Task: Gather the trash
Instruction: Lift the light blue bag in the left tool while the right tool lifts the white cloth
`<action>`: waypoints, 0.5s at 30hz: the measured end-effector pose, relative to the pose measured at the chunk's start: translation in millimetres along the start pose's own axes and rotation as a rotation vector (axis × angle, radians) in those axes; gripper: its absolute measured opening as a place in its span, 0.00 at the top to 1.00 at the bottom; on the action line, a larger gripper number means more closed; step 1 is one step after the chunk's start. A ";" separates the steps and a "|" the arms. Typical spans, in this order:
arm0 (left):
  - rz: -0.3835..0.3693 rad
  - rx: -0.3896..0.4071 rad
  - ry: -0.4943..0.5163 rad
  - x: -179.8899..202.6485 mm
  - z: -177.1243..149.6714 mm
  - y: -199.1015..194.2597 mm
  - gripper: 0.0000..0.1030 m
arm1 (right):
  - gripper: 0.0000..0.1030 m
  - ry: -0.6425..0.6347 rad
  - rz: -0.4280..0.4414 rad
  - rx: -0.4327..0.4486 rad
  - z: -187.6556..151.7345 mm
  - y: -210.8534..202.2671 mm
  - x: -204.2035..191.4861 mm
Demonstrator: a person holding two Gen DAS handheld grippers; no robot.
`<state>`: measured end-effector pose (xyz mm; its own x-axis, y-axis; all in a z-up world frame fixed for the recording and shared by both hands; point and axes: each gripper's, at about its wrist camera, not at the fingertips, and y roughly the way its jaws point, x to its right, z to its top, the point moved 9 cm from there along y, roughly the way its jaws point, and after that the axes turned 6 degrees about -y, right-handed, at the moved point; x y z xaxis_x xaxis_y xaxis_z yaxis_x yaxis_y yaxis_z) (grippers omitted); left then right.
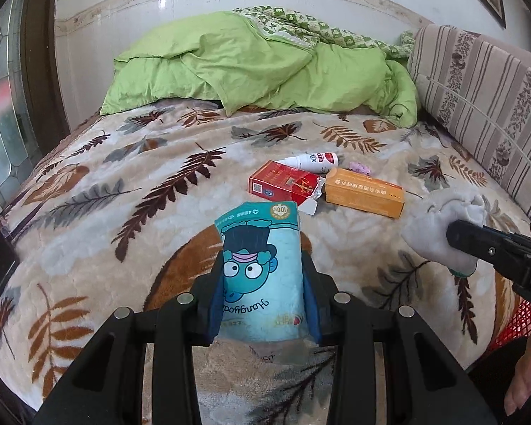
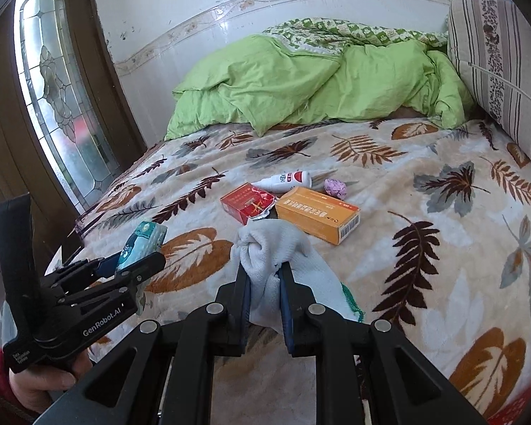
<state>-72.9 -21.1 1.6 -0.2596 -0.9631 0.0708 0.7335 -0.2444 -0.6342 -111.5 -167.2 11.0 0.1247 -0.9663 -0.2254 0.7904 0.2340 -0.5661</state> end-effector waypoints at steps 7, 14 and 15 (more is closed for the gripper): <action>0.032 0.004 0.033 0.2 1.3 11.8 0.65 | 0.85 -0.017 0.000 -0.023 -2.2 10.8 -4.8; 0.035 0.006 0.019 -4.8 3.6 13.9 0.65 | 0.85 -0.019 0.003 -0.034 -3.3 17.1 -5.3; 0.035 0.007 0.020 -5.1 4.1 13.7 0.65 | 0.85 -0.020 0.000 -0.035 -3.3 17.7 -5.0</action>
<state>-58.9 -20.0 -4.3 -0.2463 -0.9686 0.0332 0.7469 -0.2115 -0.6304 -100.1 -157.8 -0.6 0.1372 -0.9680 -0.2099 0.7690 0.2377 -0.5934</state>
